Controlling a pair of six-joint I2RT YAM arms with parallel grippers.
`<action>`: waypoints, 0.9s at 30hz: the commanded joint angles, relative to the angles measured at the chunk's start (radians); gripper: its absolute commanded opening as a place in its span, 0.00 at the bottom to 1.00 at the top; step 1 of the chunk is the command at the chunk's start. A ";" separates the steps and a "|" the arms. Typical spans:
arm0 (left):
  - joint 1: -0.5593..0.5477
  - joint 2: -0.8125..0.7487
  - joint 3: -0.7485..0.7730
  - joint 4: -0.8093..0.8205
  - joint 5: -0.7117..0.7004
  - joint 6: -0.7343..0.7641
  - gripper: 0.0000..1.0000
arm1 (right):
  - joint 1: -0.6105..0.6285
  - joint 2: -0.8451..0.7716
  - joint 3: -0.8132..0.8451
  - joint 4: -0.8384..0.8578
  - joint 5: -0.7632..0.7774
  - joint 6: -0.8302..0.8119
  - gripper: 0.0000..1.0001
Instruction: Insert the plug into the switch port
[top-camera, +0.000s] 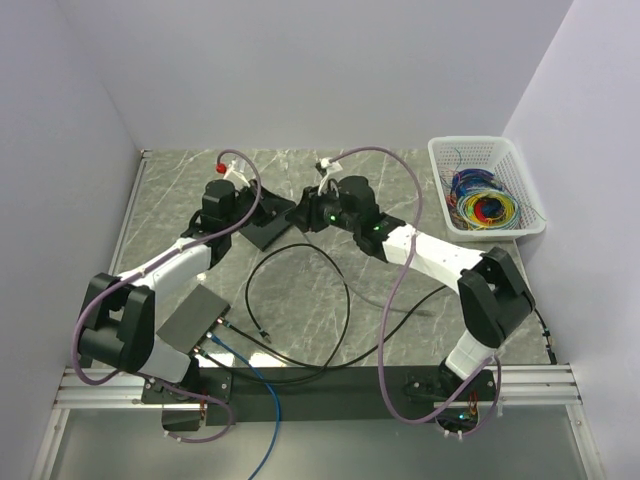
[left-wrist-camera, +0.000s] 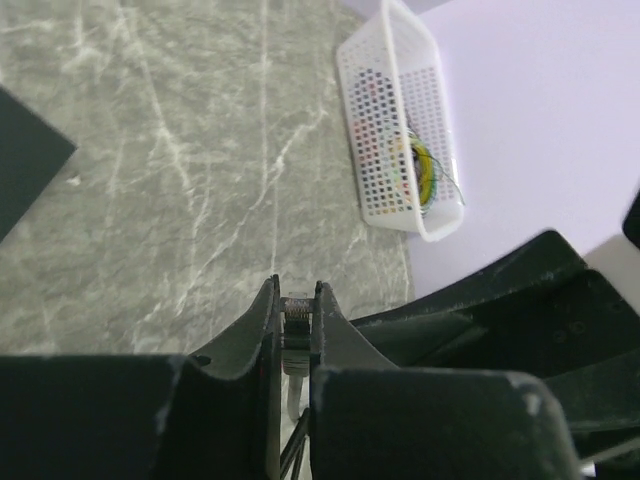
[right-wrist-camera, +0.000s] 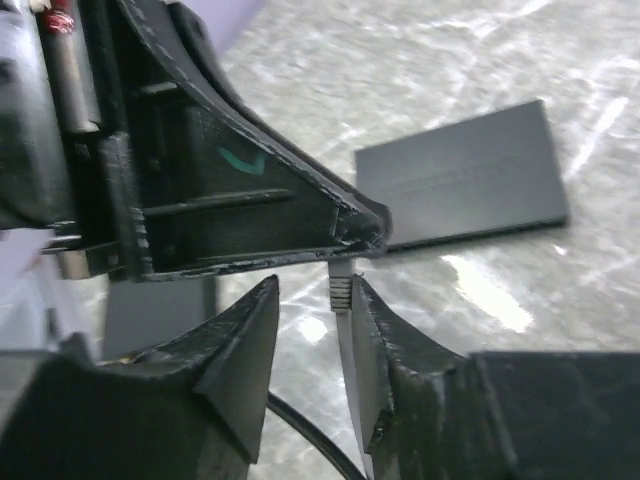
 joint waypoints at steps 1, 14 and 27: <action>-0.006 -0.018 -0.010 0.218 0.092 0.053 0.01 | -0.063 -0.070 -0.013 0.127 -0.141 0.108 0.43; 0.060 0.180 -0.119 1.028 0.359 -0.315 0.00 | -0.209 0.098 -0.074 0.747 -0.658 0.582 0.30; 0.061 0.135 -0.092 0.961 0.365 -0.281 0.01 | -0.209 0.138 -0.060 0.684 -0.673 0.556 0.34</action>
